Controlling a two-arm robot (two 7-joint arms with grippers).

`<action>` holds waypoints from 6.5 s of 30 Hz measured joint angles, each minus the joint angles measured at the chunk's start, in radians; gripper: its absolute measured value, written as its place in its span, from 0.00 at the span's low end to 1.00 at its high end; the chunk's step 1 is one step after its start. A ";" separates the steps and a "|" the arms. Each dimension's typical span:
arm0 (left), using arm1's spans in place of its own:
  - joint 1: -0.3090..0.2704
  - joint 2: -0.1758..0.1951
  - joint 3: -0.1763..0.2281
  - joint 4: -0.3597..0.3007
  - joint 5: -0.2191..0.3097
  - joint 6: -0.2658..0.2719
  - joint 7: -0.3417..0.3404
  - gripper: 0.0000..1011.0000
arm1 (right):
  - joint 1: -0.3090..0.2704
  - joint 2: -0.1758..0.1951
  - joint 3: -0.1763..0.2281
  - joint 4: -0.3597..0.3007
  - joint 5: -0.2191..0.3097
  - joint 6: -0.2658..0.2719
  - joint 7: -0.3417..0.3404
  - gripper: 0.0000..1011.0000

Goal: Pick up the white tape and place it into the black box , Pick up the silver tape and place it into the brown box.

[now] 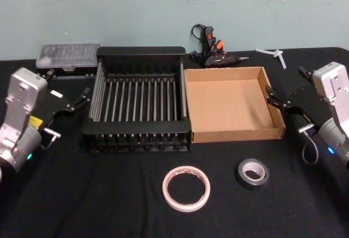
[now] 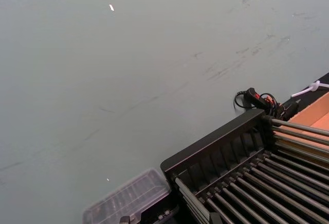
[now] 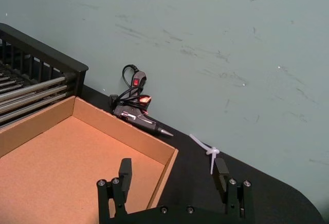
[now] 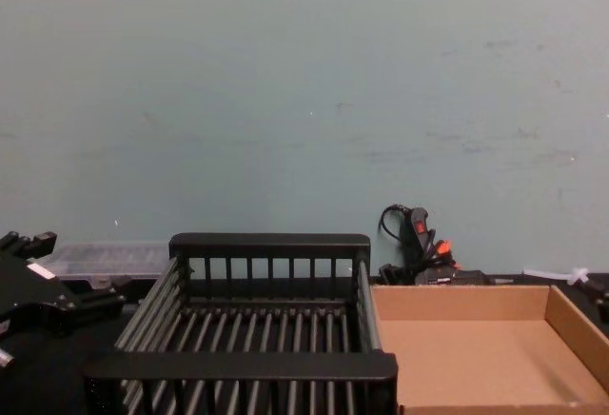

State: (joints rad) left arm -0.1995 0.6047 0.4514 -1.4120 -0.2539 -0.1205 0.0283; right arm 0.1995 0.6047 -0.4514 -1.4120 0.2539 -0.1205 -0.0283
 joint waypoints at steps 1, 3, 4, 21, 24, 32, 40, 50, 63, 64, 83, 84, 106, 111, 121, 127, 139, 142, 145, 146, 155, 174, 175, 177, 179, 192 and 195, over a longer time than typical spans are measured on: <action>0.000 0.000 0.000 0.000 0.000 0.000 0.000 0.99 | 0.000 0.000 0.000 0.000 0.000 0.000 0.000 0.99; 0.000 0.000 0.000 0.000 0.000 0.000 0.000 0.99 | 0.000 0.000 0.000 0.000 0.000 0.000 0.000 0.99; 0.000 0.000 0.000 0.000 0.000 0.000 0.000 0.99 | 0.000 0.000 0.000 0.000 0.000 0.000 0.000 0.99; 0.000 0.000 0.000 0.000 0.000 0.000 0.000 0.99 | 0.000 0.000 0.000 0.000 0.000 0.000 0.000 0.99; 0.000 0.000 0.000 0.000 0.000 0.000 0.000 0.99 | 0.000 0.000 0.000 0.000 0.000 0.000 0.000 0.99; 0.000 0.000 0.000 0.000 0.000 0.000 0.000 0.99 | 0.000 0.000 0.000 0.000 0.000 0.000 0.000 0.99; 0.000 0.000 0.000 0.000 0.000 0.000 0.000 0.99 | 0.000 0.000 0.000 0.000 0.000 0.000 0.000 0.99; 0.000 0.000 0.000 0.000 0.000 0.000 0.000 0.99 | 0.000 0.000 0.000 0.000 0.000 0.000 0.000 0.99; 0.000 0.000 0.000 0.000 0.000 0.000 0.000 0.99 | 0.000 0.000 0.000 0.000 0.000 0.000 0.000 0.99; 0.000 0.000 0.000 0.000 0.000 0.000 0.000 0.99 | 0.000 0.000 0.000 0.000 0.000 0.000 0.000 0.99; 0.000 0.000 0.000 0.000 0.000 0.000 0.000 0.99 | -0.007 0.002 0.009 -0.014 -0.001 0.015 0.009 0.99; 0.000 0.000 0.000 0.000 0.000 0.000 0.000 0.99 | -0.013 0.005 0.015 -0.025 0.000 0.025 0.017 0.99; 0.000 0.000 0.000 0.000 0.000 0.000 0.000 0.99 | -0.187 0.100 0.127 -0.331 0.128 0.316 0.127 0.99; 0.000 0.000 0.000 0.000 0.000 0.000 0.000 0.99 | -0.226 0.120 0.144 -0.387 0.136 0.373 0.140 0.99; 0.000 0.000 0.000 0.000 0.000 0.000 0.000 0.99 | -0.307 0.141 0.175 -0.474 0.151 0.467 0.157 0.99; 0.000 0.000 0.000 0.000 0.000 0.000 0.000 0.99 | -0.356 0.146 0.195 -0.512 0.165 0.519 0.165 0.99; 0.000 0.000 0.000 0.000 0.000 0.000 0.000 0.99 | -0.430 0.144 0.224 -0.549 0.169 0.573 0.177 0.99; 0.000 0.000 0.000 0.000 0.000 0.000 0.000 0.99 | -0.439 0.135 0.228 -0.550 0.163 0.585 0.180 0.99; 0.000 0.000 0.000 0.000 0.000 0.000 0.000 0.99 | -0.438 0.126 0.229 -0.545 0.161 0.595 0.181 0.99; 0.000 0.000 0.000 0.000 0.000 0.000 0.000 0.99 | -0.435 0.117 0.229 -0.540 0.161 0.605 0.181 0.99; 0.000 0.000 0.000 0.000 0.000 0.000 0.000 0.99 | -0.398 0.068 0.222 -0.512 0.154 0.652 0.189 0.99; 0.000 0.000 0.000 0.000 0.000 0.000 0.000 0.99 | -0.326 0.000 0.192 -0.457 0.101 0.687 0.212 0.99; 0.000 0.000 0.000 0.000 0.000 0.000 0.000 0.99 | -0.321 -0.004 0.191 -0.453 0.096 0.690 0.213 0.99; 0.000 0.000 0.000 0.000 0.000 0.000 0.000 0.99 | -0.315 -0.011 0.189 -0.446 0.090 0.694 0.215 0.99; 0.000 0.000 0.000 0.000 0.000 0.000 0.000 0.99 | -0.312 -0.015 0.189 -0.443 0.086 0.697 0.217 0.99; 0.000 0.000 0.000 0.000 0.000 0.000 0.000 0.99 | -0.304 -0.043 0.195 -0.424 0.059 0.717 0.228 0.99; 0.000 0.000 0.000 0.000 0.000 0.000 0.000 0.99 | -0.306 -0.048 0.197 -0.424 0.049 0.718 0.229 0.99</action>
State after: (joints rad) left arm -0.1995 0.6047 0.4514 -1.4119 -0.2539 -0.1205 0.0283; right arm -0.1067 0.5568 -0.2542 -1.8360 0.3029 0.5976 0.2009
